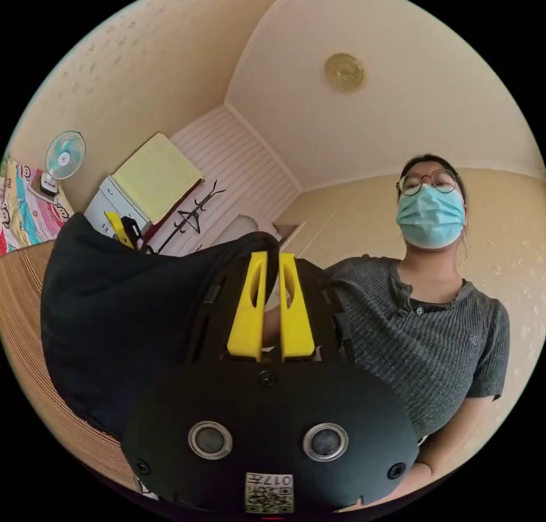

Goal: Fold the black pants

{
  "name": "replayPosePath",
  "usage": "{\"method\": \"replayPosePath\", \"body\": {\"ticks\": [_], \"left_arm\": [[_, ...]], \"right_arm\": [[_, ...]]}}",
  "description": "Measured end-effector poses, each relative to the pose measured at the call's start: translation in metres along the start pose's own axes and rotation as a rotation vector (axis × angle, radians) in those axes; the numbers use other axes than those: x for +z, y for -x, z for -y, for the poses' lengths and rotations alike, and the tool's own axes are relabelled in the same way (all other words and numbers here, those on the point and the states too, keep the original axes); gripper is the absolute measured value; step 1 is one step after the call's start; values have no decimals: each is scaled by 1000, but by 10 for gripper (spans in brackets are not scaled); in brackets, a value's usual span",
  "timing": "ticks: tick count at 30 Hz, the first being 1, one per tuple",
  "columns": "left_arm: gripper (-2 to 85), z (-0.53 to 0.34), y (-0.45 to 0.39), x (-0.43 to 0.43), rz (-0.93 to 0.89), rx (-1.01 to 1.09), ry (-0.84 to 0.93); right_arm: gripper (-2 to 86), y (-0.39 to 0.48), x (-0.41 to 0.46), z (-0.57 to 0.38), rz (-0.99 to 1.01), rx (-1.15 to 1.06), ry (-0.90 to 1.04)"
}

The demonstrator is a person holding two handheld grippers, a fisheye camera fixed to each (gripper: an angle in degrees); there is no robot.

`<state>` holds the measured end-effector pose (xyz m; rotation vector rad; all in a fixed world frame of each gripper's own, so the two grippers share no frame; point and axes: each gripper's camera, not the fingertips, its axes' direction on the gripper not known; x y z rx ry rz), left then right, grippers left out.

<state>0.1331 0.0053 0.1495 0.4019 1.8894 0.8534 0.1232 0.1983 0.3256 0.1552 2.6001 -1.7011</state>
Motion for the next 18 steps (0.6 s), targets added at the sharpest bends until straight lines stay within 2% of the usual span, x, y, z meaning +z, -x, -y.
{"method": "replayPosePath", "body": {"ticks": [2, 4, 8, 13, 15, 18], "left_arm": [[40, 11, 5, -28, 25, 21, -63], [39, 23, 12, -67, 51, 27, -176], [40, 50, 15, -82, 68, 48, -208], [39, 98, 4, -28, 342, 116, 1], [39, 107, 4, -9, 364, 147, 49], [39, 117, 10, 9, 251, 180, 67]], "right_arm": [[116, -7, -30, -18, -81, 32, -42], [117, -18, -45, -38, -64, 53, -53], [119, -57, -72, -90, -17, 112, -108], [114, -85, -74, -128, -152, 161, -117], [118, -87, -71, -132, -169, 146, -114], [140, -95, -71, -128, -181, 159, -109]]}}
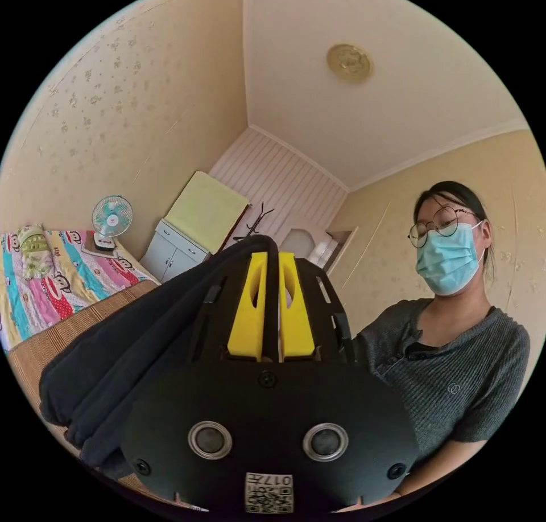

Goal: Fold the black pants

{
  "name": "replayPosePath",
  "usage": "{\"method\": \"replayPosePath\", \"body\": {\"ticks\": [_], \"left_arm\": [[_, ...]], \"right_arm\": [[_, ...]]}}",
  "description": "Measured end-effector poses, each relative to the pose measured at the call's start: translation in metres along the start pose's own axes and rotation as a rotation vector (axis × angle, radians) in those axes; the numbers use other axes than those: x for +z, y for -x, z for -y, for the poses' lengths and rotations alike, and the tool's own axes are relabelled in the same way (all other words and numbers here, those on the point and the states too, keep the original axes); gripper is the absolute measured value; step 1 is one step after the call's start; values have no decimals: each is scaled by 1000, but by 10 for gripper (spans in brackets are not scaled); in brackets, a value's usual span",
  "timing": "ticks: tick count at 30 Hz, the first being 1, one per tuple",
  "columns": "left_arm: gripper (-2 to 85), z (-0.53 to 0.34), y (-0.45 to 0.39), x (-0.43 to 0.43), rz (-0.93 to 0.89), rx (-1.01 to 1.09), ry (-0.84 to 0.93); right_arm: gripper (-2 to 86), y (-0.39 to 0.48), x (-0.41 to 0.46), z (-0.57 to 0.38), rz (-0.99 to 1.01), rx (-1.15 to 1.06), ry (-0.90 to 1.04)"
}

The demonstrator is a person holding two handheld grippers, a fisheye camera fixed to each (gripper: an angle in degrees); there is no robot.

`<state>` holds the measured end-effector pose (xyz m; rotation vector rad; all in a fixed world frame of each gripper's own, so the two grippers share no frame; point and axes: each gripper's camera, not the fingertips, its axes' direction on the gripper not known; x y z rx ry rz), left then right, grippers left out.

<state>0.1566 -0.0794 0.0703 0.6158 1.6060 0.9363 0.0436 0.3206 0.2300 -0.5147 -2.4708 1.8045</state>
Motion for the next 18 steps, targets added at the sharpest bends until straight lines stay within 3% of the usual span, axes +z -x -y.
{"method": "replayPosePath", "body": {"ticks": [3, 5, 7, 10, 13, 18], "left_arm": [[40, 2, 4, 23, -166, 10, 38], [41, -5, 4, 41, -228, 9, 64], [41, -25, 10, 73, -319, -30, 128], [41, -61, 22, 125, -389, -142, 278], [43, -96, 18, 164, -397, -165, 434], [51, -104, 20, 155, -549, -119, 472]], "right_arm": [[221, -19, -3, 21, 150, 69, 2], [283, -58, -3, 40, 557, 142, -57], [310, -77, 10, 59, 690, 134, -39], [319, -78, 56, 91, 655, 105, 75], [287, -71, 73, 103, 595, 9, 73], [248, -12, 89, 113, 662, -325, 126]]}}
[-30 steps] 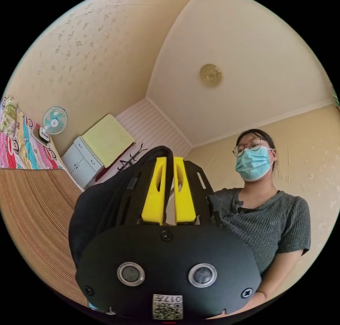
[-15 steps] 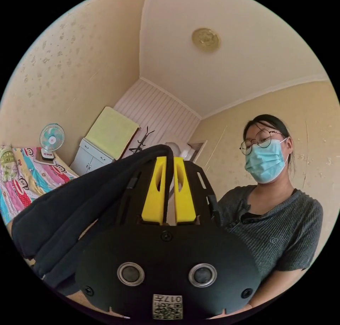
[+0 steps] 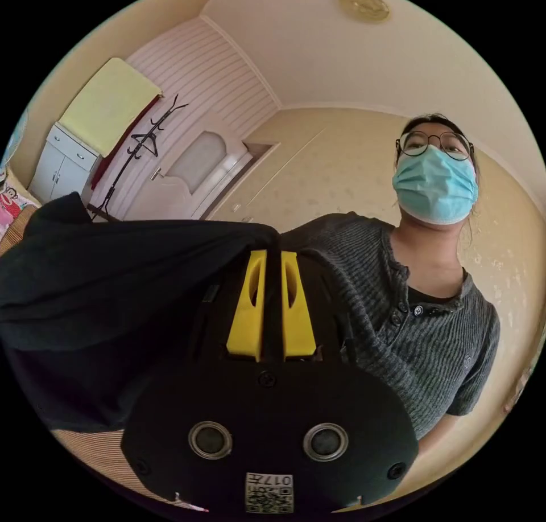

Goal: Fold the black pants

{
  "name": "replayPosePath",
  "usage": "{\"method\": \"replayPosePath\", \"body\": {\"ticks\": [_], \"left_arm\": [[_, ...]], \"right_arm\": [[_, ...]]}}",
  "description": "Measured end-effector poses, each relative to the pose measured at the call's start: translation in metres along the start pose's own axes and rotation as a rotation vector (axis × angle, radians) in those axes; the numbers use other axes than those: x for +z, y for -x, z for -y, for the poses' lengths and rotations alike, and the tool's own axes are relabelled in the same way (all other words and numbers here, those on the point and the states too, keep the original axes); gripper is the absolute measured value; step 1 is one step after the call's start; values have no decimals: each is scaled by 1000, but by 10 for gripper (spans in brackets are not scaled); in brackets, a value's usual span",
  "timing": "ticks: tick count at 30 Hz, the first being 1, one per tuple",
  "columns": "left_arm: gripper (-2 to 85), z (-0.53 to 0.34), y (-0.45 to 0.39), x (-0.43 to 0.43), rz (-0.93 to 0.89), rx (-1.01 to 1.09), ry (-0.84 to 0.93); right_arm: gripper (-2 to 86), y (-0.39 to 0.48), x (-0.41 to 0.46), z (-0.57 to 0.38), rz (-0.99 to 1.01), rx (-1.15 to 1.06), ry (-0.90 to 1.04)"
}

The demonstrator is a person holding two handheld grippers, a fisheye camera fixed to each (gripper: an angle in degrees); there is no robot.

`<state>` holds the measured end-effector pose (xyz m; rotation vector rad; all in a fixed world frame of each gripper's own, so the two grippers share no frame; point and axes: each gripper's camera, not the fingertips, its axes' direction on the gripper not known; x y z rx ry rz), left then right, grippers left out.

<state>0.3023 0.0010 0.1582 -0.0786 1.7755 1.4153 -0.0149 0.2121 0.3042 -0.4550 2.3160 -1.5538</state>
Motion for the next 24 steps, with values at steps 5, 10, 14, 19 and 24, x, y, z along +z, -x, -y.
{"method": "replayPosePath", "body": {"ticks": [5, 10, 14, 19, 24], "left_arm": [[72, -34, -30, -84, 160, 50, -327], [123, -114, -57, -176, 422, -58, -835], [131, -113, -55, -183, 420, -85, -864], [159, -94, -38, -171, 408, -151, -791], [127, -111, -32, -173, 343, -160, -826]], "right_arm": [[220, 66, 53, 35, 210, -401, 193], [203, 97, 83, 29, 213, -596, 442], [193, 79, 114, 1, 33, -684, 693], [185, 31, 164, -61, 25, -764, 1008], [179, 7, 167, -108, 68, -851, 1039]]}}
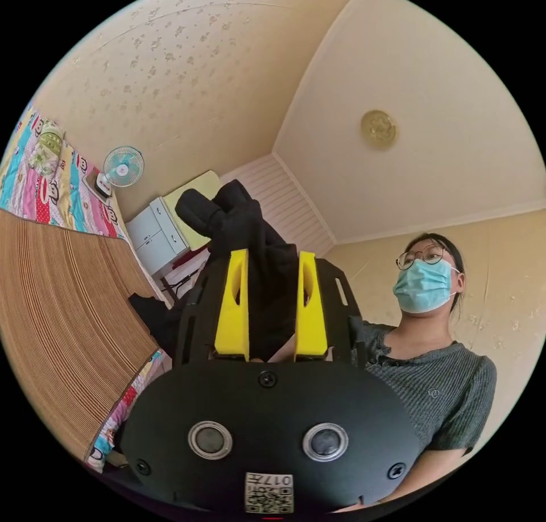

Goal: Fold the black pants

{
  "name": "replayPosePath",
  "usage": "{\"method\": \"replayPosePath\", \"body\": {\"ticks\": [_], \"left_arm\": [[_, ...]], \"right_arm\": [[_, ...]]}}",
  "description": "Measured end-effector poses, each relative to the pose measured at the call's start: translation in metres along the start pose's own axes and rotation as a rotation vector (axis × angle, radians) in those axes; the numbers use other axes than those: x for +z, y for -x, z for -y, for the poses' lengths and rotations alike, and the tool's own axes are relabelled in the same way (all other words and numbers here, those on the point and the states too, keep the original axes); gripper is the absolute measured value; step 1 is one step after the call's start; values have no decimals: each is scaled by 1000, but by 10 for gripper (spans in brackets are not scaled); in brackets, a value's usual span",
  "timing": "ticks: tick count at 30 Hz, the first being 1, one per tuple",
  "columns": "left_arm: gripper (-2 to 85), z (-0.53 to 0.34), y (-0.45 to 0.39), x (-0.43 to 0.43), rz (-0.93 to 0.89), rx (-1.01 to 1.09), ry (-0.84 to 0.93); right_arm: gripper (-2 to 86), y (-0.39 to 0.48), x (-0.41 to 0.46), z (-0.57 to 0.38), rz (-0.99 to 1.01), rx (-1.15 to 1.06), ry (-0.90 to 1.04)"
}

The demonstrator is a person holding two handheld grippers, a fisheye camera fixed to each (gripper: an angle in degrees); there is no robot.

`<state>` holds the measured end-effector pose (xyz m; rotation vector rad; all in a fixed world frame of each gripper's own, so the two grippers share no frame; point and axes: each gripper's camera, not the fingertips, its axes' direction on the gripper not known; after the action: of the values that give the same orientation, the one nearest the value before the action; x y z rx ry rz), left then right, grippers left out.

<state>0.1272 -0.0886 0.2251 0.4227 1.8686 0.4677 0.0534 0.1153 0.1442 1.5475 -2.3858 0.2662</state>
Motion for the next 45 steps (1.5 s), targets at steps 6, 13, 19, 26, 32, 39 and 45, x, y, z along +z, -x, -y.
{"method": "replayPosePath", "body": {"ticks": [6, 13, 19, 26, 32, 39, 45], "left_arm": [[129, 6, -18, -18, 25, 77, -102], [196, 36, -11, 67, 283, -54, 288], [111, -1, 7, 112, 455, -61, 557], [64, -5, -15, 63, -129, 74, 243], [59, -2, -48, 31, -281, 221, 60], [59, 17, -99, 37, 160, 324, 15], [62, 18, -108, 88, 450, 295, 3]], "right_arm": [[173, -1, 32, -39, 73, -66, -37], [167, -45, 128, -60, 194, -8, 205], [161, -91, 214, -82, 264, 103, 448], [149, -142, 257, -120, 197, 350, 485], [116, -206, 219, -181, -193, 1075, 352], [89, -133, 216, -129, -1039, 1047, 88], [144, -120, 380, -50, -1168, 706, 83]]}}
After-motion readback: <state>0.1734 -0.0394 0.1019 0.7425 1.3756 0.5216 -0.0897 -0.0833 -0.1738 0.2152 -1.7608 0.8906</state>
